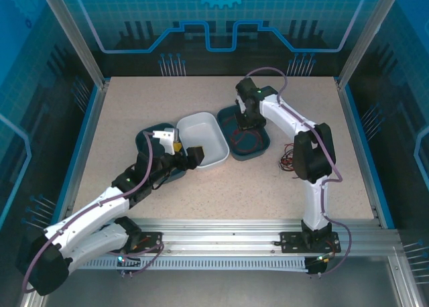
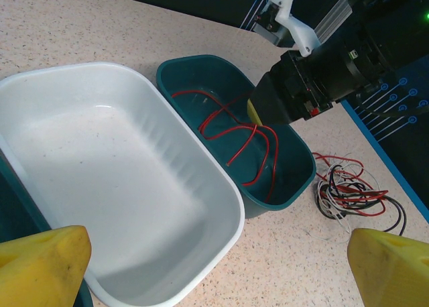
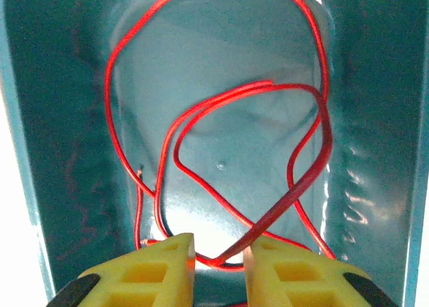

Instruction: Untangle the cables

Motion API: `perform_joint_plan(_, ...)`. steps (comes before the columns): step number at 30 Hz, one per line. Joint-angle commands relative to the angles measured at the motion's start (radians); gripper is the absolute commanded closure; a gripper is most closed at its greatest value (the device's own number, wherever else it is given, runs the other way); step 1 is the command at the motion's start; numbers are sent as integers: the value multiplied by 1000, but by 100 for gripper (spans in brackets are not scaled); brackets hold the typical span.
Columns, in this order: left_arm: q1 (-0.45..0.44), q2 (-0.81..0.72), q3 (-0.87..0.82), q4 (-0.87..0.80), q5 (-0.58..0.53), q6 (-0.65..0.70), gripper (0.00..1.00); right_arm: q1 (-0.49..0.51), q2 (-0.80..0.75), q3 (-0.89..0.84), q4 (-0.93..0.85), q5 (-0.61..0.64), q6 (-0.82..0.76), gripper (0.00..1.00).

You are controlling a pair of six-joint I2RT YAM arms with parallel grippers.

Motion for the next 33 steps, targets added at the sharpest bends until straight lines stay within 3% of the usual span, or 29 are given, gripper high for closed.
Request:
perform_joint_plan(1,7,-3,-12,0,-17,-7,1,16,-99,-24,-5,31,7,69)
perform_joint_plan(9,6,-14,-17,3,-15,-11,1,17,-267,-117,22,68,51,56)
perform_joint_plan(19,7,7,5,20,-25,17,1,16,-533,-324,89,161,150,46)
perform_joint_plan(26,7,10,-3,32,-27,11,1,-3,-772,-509,148,238,197,21)
perform_joint_plan(27,7,7,-4,31,-29,12,1,-11,-799,-527,145,242,205,15)
perform_joint_plan(28,7,6,-6,31,-32,13,1,-19,-830,-543,138,244,214,0)
perform_joint_plan(33,8,3,-14,30,-73,9,1,-71,-940,-613,100,245,261,0)
